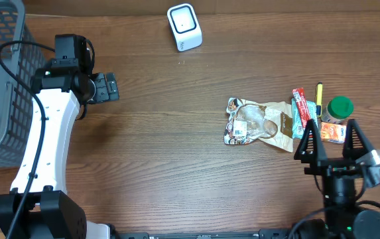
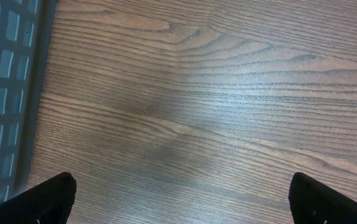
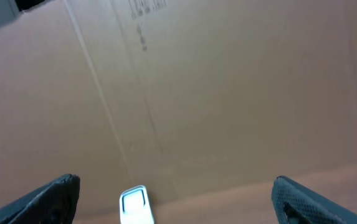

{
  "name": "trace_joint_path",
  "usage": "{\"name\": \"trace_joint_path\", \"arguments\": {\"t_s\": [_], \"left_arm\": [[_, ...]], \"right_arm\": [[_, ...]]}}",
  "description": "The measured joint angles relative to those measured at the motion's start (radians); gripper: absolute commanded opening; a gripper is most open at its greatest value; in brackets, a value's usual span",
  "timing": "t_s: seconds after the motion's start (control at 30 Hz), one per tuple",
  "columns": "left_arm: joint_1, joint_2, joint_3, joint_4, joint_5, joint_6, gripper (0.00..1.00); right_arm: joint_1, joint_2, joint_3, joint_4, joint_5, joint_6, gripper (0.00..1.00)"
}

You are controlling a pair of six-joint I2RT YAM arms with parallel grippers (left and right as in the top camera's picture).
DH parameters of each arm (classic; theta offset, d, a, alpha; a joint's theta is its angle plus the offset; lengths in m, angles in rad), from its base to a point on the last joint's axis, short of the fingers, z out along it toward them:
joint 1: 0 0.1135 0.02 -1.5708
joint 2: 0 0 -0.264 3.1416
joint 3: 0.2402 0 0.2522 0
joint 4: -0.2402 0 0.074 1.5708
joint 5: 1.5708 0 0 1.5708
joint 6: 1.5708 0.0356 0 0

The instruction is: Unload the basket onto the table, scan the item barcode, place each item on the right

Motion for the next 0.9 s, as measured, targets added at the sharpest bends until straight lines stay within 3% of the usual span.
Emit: {"name": "trace_joint_path", "arguments": {"t_s": [0.2,0.9], "left_arm": [[0.000,0.000,0.000,0.000,0.000,0.000,1.00],[0.000,0.000,0.000,0.000,0.000,0.000,1.00]], "right_arm": [[-0.025,-0.098,-0.182,0.103,-0.022,0.000,1.00],[-0.028,-0.100,-0.370,0.092,-0.059,-0.005,1.00]]}}
